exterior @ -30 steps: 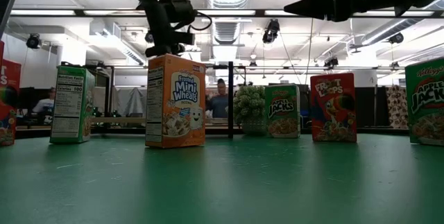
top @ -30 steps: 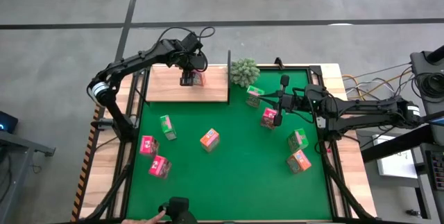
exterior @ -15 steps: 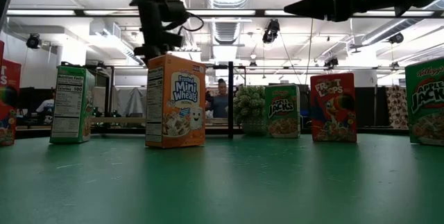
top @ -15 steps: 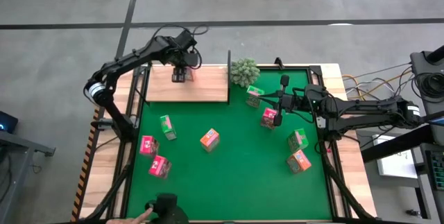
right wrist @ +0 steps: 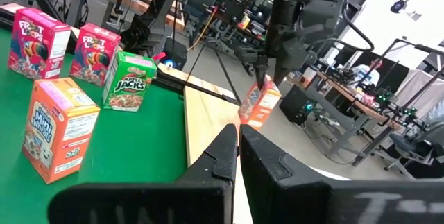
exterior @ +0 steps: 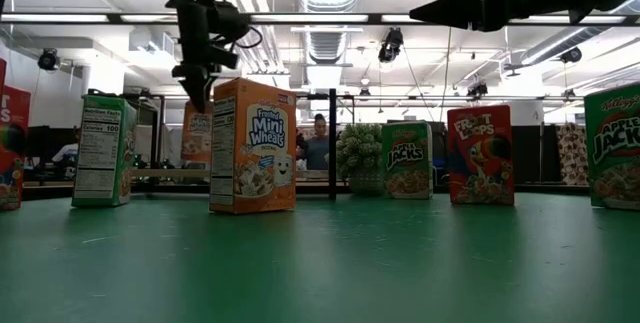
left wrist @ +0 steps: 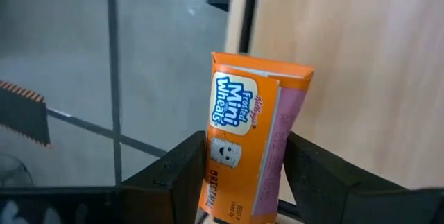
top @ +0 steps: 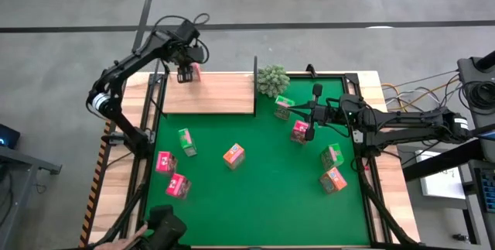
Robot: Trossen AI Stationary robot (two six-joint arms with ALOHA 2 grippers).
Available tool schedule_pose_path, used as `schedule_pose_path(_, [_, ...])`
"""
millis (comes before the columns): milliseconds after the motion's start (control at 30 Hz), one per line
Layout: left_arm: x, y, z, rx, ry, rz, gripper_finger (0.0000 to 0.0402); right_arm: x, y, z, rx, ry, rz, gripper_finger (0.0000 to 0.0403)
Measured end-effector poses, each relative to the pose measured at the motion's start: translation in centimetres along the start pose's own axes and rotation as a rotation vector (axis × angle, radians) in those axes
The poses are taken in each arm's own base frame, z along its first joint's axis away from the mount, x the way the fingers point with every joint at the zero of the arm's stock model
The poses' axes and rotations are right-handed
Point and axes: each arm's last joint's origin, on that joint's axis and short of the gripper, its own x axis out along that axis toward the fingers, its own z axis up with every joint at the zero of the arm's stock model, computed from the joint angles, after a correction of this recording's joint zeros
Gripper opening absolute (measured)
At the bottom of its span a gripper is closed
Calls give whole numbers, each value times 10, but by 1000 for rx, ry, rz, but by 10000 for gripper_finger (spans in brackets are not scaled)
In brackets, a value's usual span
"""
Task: Stack cereal on shelf
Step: Put the top orange cereal box on the shelf
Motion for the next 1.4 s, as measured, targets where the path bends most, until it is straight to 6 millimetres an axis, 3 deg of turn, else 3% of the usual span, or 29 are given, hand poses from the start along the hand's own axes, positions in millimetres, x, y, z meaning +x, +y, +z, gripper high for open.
schedule_pose_path(533, [9, -2, 1, -101, 48, -34, 169, 0, 0, 0, 0, 0, 0, 9])
schedule_pose_path(1133, [17, -4, 1, -87, 104, -58, 170, 0, 0, 0, -3, -1, 0, 9])
schedule_pose_path(1400, [19, -4, 1, -87, 123, -48, 190, 0, 0, 0, -3, -1, 1, 9])
